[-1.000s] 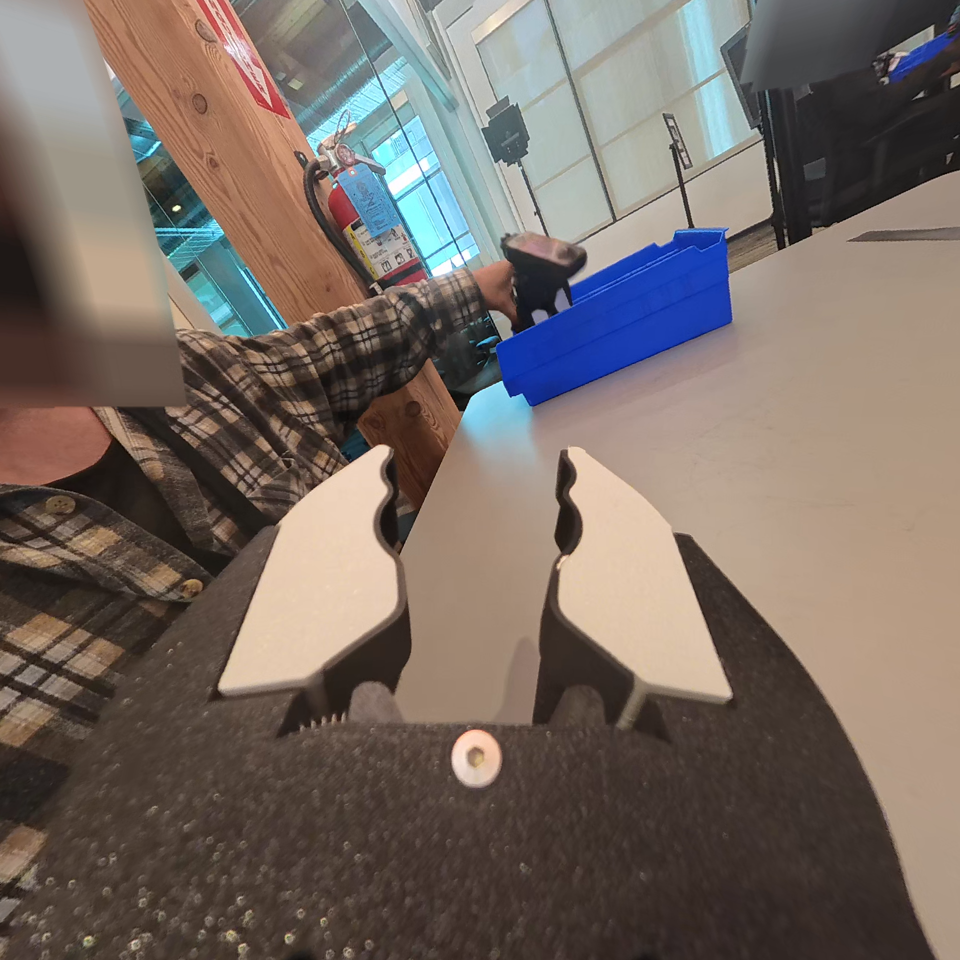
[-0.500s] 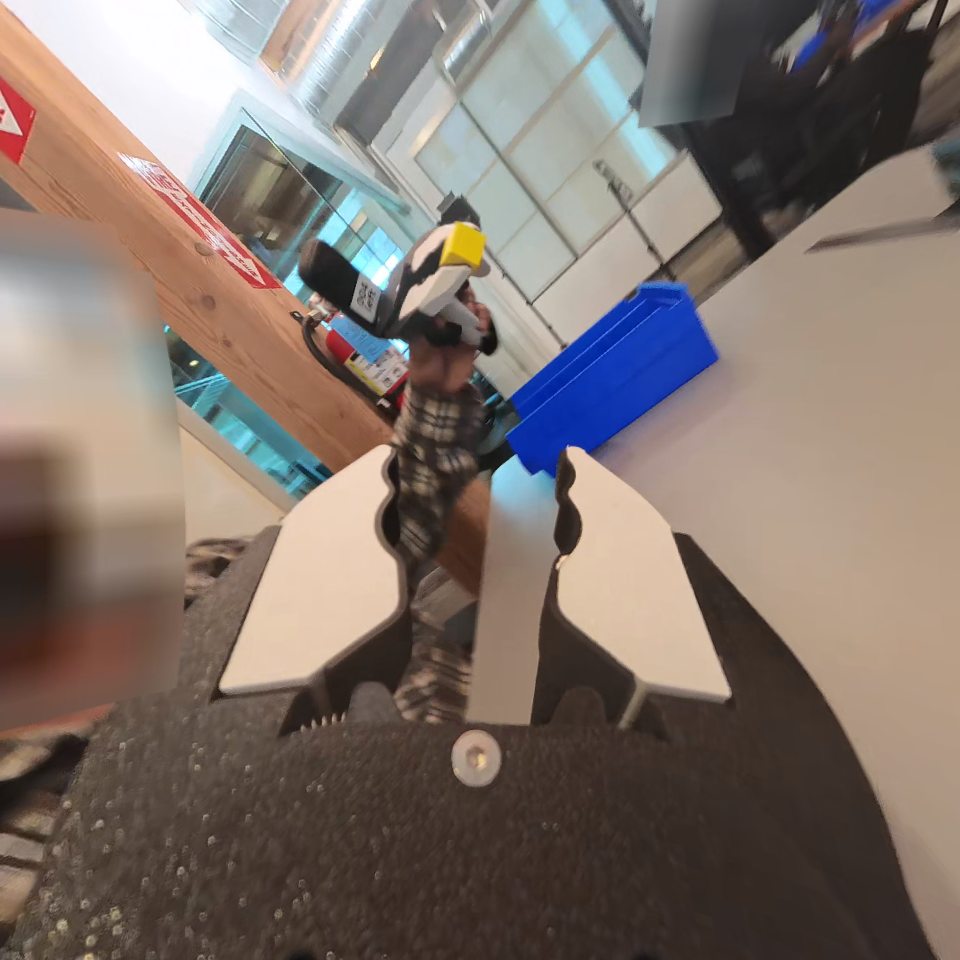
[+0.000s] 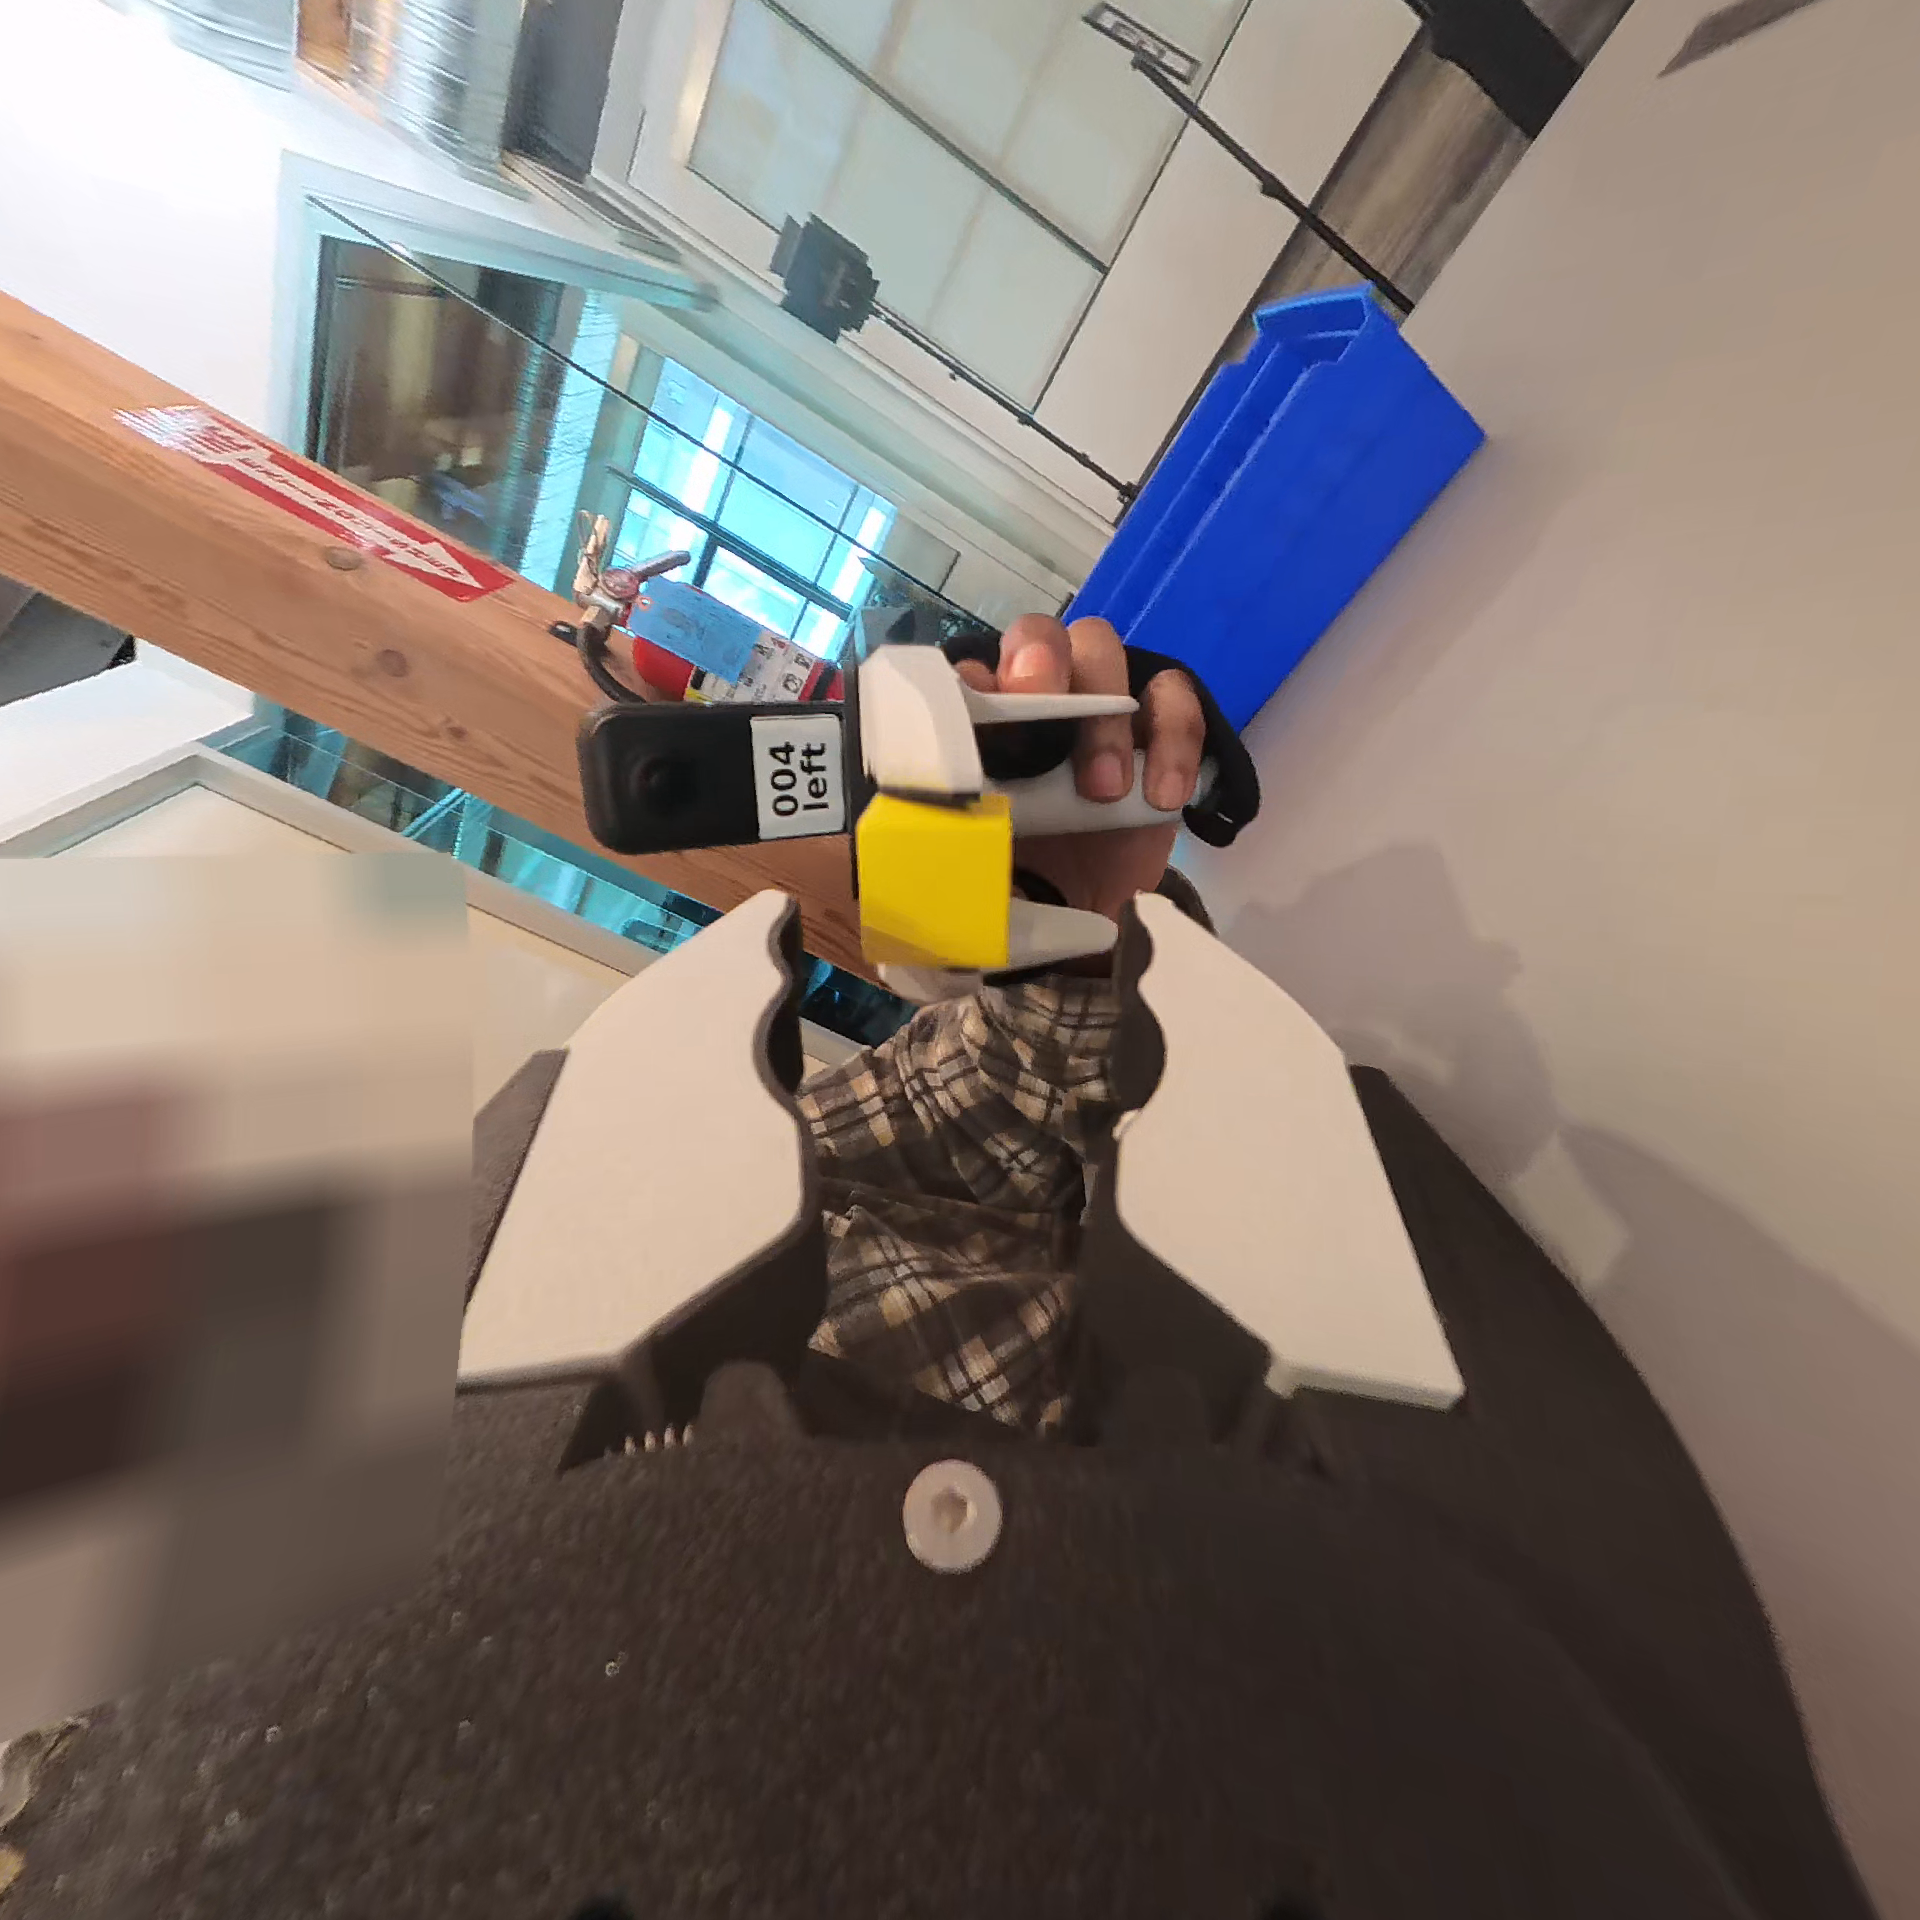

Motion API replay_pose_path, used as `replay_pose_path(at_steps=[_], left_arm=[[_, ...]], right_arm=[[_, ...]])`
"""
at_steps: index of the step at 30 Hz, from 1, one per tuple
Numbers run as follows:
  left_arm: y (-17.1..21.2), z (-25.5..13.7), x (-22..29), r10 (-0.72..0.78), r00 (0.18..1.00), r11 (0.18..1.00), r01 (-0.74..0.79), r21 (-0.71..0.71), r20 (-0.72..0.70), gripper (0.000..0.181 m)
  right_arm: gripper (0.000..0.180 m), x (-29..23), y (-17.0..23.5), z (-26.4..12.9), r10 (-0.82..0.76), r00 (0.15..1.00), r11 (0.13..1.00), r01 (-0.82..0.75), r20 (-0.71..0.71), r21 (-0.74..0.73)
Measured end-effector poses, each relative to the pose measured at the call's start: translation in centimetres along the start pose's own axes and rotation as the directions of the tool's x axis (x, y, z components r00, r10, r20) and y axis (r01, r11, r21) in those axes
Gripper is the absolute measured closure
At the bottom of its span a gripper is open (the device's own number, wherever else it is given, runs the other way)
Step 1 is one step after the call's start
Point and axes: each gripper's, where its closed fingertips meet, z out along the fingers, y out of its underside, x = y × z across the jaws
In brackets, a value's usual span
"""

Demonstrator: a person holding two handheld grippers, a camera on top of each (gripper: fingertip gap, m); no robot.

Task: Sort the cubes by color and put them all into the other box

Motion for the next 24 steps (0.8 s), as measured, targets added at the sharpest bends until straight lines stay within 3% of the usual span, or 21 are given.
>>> replay_pose_path(at_steps=[3,5,8,11,13,15,18,21,24], left_arm=[[0.4,0.7,0.6,0.0,1.0,1.0,0.0,-0.007,-0.018,0.153],[0.4,0.9,0.7,-0.007,1.0,1.0,0.007,-0.008,-0.013,0.153],[0.6,1.2,1.1,-0.059,0.998,0.998,0.058,-0.014,-0.026,0.151],[1.3,0.8,1.4,-0.14,0.99,0.99,0.14,-0.026,-0.026,0.119],[2.3,0.4,1.4,-0.205,0.979,0.978,0.204,-0.039,-0.022,0.107],[3.7,0.2,1.6,-0.253,0.967,0.966,0.251,-0.062,-0.015,0.099],[4.9,0.1,1.9,-0.288,0.957,0.954,0.285,-0.09,-0.029,0.099],[4.7,0.0,1.9,-0.294,0.955,0.954,0.291,-0.078,-0.032,0.103],[5.0,0.0,1.9,-0.284,0.958,0.956,0.28,-0.087,-0.031,0.109]], right_arm=[[0.134,0.1,0.3,0.1,0.013,1.0,1.0,-0.013,0.014,-0.017],[0.152,0.2,0.4,0.0,0.012,1.0,1.0,-0.012,0.01,-0.026],[0.152,0.3,0.5,-0.7,-0.006,0.999,0.999,0.004,-0.04,-0.049],[0.152,-0.2,-0.6,-3.8,-0.043,0.992,0.999,0.039,-0.12,-0.037],[0.152,0.2,-2.4,-8.0,-0.097,0.956,0.995,0.093,-0.278,-0.026],[0.152,1.7,-5.0,-14.4,-0.167,0.834,0.985,0.169,-0.526,-0.045],[0.152,4.4,-8.5,-25.9,-0.166,0.541,0.979,0.192,-0.824,-0.072],[0.152,7.3,-9.3,-35.0,-0.1,0.314,0.991,0.115,-0.944,-0.067],[0.151,10.4,-8.0,-39.1,-0.04,0.247,0.999,-0.006,-0.968,-0.043]])
